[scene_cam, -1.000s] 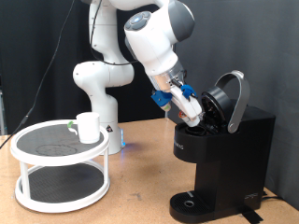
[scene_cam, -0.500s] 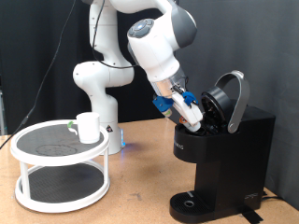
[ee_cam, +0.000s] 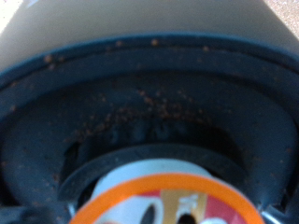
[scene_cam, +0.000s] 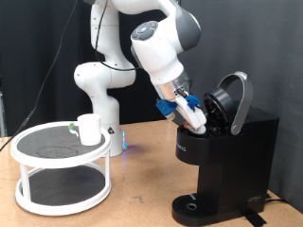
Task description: Make a cup of coffee with the keurig machine
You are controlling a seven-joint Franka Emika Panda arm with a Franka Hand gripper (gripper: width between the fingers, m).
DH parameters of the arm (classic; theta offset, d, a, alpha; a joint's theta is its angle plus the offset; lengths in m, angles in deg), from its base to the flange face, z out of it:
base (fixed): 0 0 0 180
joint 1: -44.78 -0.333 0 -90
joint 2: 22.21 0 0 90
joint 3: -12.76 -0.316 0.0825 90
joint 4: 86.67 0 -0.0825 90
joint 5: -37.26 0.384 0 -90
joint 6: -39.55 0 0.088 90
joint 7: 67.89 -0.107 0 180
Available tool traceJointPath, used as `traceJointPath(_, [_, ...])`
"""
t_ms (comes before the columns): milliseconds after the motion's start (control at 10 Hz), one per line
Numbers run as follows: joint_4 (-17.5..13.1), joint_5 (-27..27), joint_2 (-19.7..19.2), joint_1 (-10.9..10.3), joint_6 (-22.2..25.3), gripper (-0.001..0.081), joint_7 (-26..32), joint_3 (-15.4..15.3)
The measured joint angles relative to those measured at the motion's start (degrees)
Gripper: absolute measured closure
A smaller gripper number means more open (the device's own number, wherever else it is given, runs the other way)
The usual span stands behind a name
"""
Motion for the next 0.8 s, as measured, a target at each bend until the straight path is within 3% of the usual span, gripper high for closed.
traceJointPath(100, [0.0,0.06,-0.31,0.0,-0.1,0.0217,0.0,-0.06])
traceJointPath(200, [0.0,0.16,-0.53,0.0,-0.26,0.0217,0.0,-0.12])
traceJointPath(300, [0.0,0.3,-0.65,0.0,-0.38,0.0102,0.0,-0.15])
traceJointPath(600, [0.0,5.67,-0.06,0.09,-1.87,0.0072,4.01,-0.08])
traceJointPath(800, [-0.09,7.02,1.87,0.6,1.45,0.0072,6.1,0.59])
